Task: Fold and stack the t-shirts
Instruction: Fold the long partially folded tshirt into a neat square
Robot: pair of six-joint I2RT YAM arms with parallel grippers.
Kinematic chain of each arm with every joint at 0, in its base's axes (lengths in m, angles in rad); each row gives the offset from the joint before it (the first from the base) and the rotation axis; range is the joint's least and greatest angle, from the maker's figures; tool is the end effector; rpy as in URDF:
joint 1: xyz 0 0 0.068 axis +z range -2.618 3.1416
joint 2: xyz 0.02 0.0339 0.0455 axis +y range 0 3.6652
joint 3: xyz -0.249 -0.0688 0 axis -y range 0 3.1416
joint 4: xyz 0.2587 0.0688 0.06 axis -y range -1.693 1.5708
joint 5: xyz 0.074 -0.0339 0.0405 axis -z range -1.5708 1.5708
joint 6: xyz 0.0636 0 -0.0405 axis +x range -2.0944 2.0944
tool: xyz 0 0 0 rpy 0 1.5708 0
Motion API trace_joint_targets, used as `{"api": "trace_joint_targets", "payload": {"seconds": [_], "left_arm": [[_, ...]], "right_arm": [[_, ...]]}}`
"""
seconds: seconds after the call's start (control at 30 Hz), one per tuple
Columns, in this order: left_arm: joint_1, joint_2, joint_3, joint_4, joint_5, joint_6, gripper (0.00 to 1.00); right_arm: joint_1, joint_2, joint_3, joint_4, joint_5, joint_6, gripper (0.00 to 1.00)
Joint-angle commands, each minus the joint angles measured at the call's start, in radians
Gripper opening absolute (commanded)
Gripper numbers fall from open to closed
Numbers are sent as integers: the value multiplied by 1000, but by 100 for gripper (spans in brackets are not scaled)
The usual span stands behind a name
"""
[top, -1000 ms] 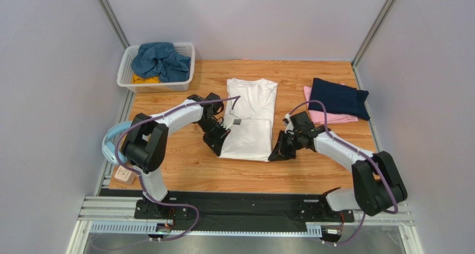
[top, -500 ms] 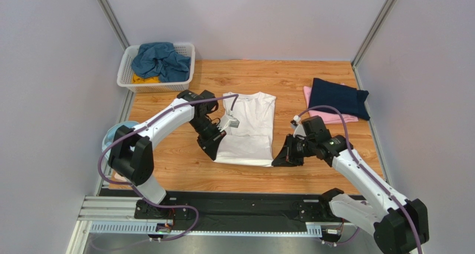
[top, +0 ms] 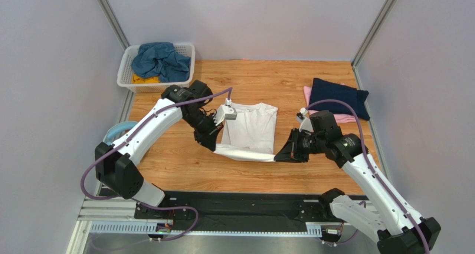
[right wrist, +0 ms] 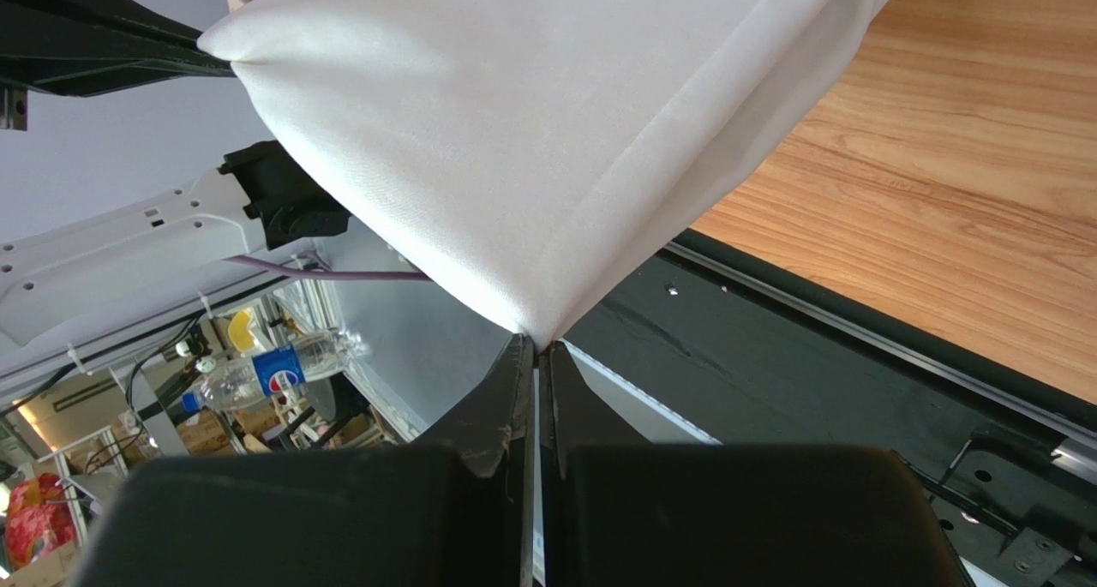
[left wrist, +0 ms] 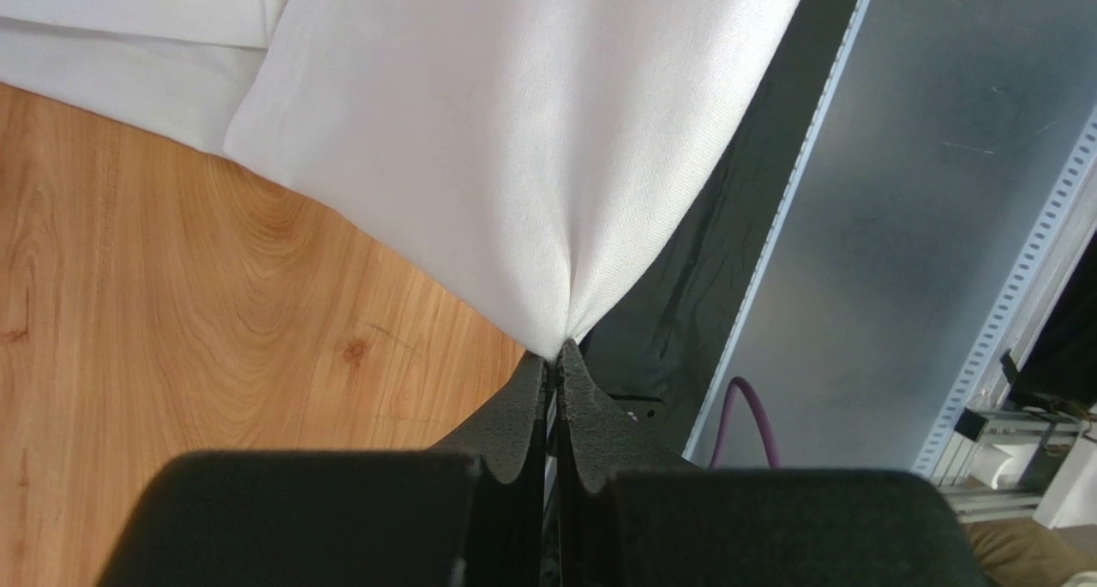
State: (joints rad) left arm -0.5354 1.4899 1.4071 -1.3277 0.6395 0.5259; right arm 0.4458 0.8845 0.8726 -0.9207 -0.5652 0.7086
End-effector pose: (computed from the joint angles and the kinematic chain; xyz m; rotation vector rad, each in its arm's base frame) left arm 0.2237 -0.1768 0.2767 1.5022 2.4108 -0.9413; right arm 0.1637 0.1160 0.2605 0.0964 2.6937 1.1366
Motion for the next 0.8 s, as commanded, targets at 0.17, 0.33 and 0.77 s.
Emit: {"api": "trace_joint_targets", "payload": {"seconds": [0.17,0.33,0.77], "left_arm": [[5,213,174,-123,-103,37,0],[26,323,337,-128,-145,36,0],[101,556,648,-169,-199,25,0]], "right_arm": [[-41,232,138,77,80,-100,0],[-71,349,199,135,90,-135,0],[-187,553,353,204,41,-163,0]]}}
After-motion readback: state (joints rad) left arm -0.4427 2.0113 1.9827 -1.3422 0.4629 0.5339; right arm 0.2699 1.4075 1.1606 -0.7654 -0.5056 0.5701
